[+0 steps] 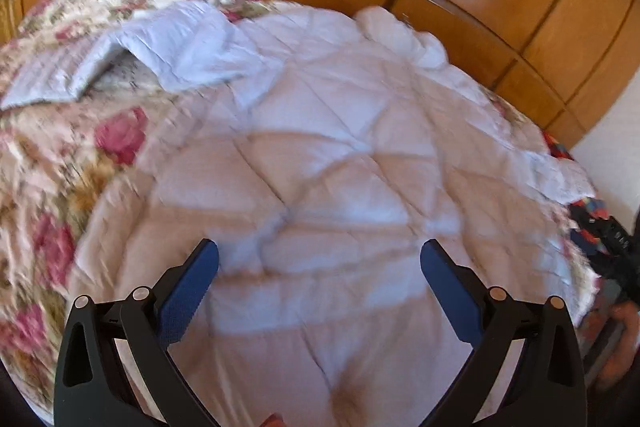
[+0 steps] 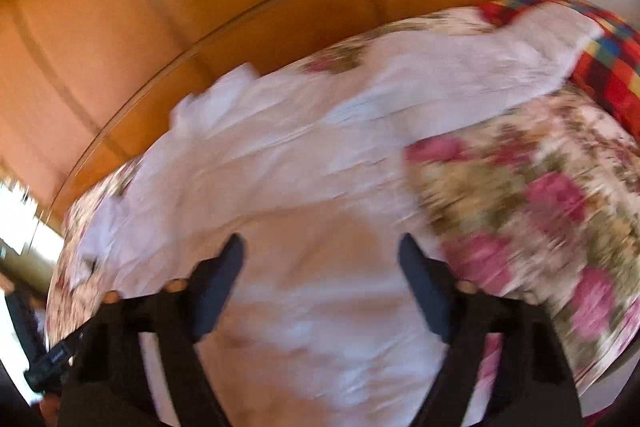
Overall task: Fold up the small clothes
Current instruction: 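Grasp the jacket sleeve by the checked pillow with the right tool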
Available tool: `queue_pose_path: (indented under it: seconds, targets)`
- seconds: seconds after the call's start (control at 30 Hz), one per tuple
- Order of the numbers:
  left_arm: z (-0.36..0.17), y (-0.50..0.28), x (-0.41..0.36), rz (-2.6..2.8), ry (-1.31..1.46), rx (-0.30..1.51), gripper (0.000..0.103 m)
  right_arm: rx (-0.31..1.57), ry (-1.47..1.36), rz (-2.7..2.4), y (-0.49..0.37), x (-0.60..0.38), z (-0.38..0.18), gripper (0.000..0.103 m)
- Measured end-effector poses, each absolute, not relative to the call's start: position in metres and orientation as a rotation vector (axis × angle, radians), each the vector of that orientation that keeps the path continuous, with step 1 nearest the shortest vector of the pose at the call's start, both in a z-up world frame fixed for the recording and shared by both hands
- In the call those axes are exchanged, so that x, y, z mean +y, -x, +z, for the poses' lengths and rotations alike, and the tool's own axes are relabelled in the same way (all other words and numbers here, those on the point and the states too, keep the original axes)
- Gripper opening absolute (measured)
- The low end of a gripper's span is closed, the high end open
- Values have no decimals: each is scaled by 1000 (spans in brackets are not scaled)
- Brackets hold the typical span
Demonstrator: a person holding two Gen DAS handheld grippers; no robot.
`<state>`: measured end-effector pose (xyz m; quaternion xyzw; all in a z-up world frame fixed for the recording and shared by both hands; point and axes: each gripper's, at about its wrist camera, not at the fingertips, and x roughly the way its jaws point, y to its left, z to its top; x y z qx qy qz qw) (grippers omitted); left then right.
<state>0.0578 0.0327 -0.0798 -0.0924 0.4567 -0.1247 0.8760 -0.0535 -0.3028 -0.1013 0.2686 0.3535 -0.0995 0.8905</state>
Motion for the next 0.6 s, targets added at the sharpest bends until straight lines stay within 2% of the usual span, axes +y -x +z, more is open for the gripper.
queue_pose_path:
  seconds: [0.2,0.3,0.4,0.6]
  targets:
    - [-77,-79,29,-172,75,850,100,660,-604,-369,46,-417,-106,50]
    - [-85,-88,31,-111,26,844,100,624,-658,-470,44,-481,-110,48]
    - [-96,-95,35,-82,29,863,100,597,-691,-556,43,-534,-111,36]
    - [-108,-98,34,-65,25,869,100,529,-791,-674,47,-606,-123,35]
